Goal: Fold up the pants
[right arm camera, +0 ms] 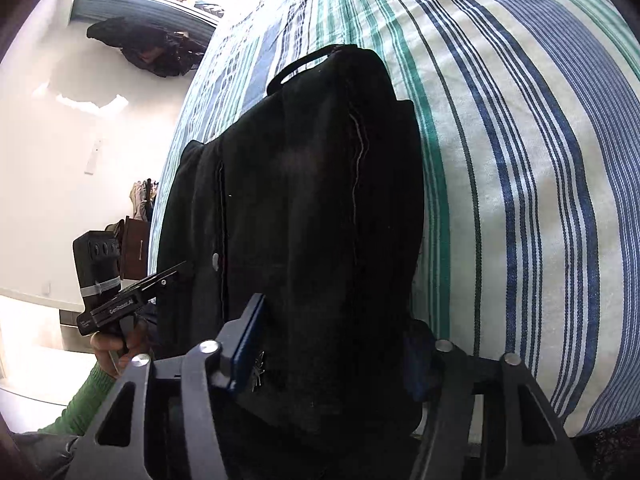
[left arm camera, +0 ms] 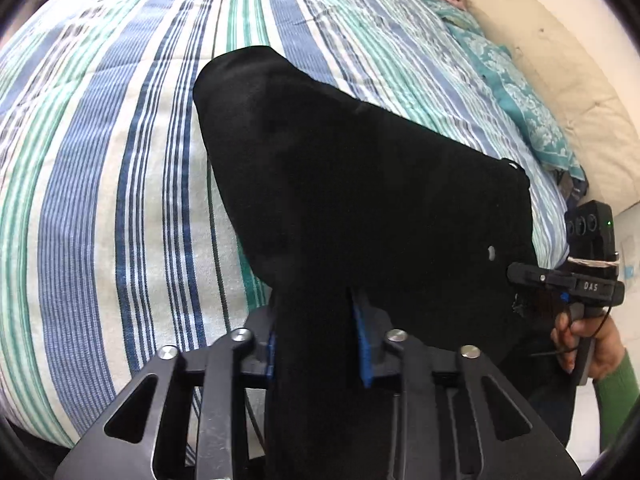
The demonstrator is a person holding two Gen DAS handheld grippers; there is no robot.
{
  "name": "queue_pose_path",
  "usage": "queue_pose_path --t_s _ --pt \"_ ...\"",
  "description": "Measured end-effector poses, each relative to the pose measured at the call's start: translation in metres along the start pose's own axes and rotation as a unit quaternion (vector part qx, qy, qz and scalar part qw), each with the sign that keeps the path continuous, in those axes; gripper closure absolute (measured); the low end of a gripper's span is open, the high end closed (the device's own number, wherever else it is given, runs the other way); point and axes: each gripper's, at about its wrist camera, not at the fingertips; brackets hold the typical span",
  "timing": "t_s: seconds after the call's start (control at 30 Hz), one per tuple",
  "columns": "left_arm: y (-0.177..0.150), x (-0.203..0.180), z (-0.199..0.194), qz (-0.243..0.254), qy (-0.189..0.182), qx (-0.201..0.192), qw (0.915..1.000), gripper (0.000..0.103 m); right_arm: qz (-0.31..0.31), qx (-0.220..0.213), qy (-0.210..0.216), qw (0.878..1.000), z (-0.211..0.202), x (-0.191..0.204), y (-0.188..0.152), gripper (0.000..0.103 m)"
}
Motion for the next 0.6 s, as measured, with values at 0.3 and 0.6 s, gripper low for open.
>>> queue_pose_path --t_s 0.3,0.6 --pt "0.052 0.010 -0.062 0.009 -0.017 -0.054 0.9983 0.083 -0.026 -0.056 0.058 0.996 -0.009 0.065 0.027 0.065" --pt "0.159 0.094 -0.046 -0.029 0.071 -0.114 0.9906 0.064 -0.073 -0.116 0.061 0.989 0.050 0.136 0.157 0.065"
Point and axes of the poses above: each gripper's, at about its wrist camera, not at the fingertips, and z roughly the way its jaws point, x to its left, y to its top, and after that the axes turned 4 degrees about -x, right-handed
